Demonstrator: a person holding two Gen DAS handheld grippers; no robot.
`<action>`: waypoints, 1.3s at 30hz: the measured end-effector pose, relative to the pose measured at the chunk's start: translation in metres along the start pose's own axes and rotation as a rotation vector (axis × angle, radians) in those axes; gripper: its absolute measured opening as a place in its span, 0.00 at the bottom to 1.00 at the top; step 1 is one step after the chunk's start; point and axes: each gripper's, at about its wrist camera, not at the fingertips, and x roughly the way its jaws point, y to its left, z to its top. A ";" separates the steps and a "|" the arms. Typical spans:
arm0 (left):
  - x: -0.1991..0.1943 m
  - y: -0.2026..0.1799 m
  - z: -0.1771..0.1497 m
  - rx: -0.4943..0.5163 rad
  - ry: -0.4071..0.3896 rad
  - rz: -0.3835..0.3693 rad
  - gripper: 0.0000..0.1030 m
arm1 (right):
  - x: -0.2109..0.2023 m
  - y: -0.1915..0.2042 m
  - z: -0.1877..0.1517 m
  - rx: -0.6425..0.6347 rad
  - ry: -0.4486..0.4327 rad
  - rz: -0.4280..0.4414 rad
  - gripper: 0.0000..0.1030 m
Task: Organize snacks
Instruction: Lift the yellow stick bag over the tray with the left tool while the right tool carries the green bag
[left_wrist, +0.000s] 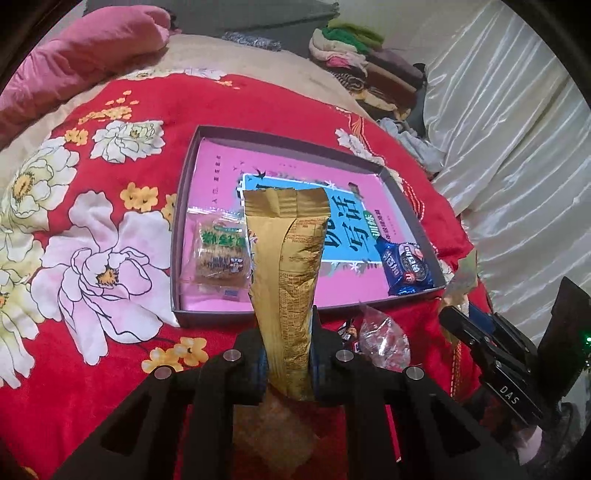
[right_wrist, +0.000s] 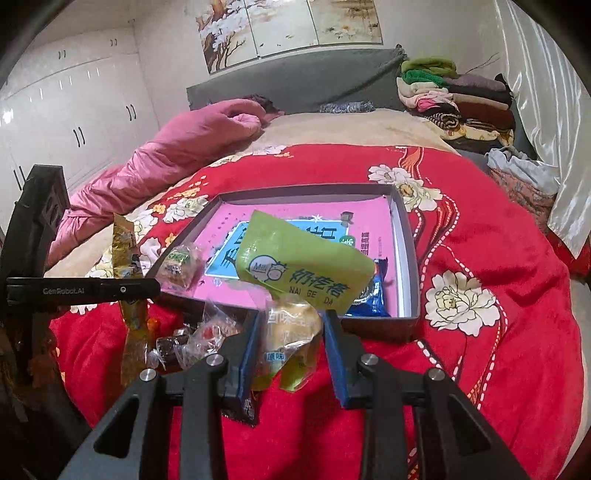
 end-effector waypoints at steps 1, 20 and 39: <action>0.000 0.000 0.000 0.002 -0.002 0.000 0.16 | 0.000 -0.001 0.001 0.005 -0.002 0.003 0.33; -0.010 -0.004 0.013 -0.002 -0.038 0.012 0.16 | 0.008 -0.005 0.019 0.014 -0.061 0.023 0.33; 0.018 -0.008 0.029 0.002 -0.031 0.046 0.16 | 0.026 -0.021 0.031 0.072 -0.079 0.034 0.33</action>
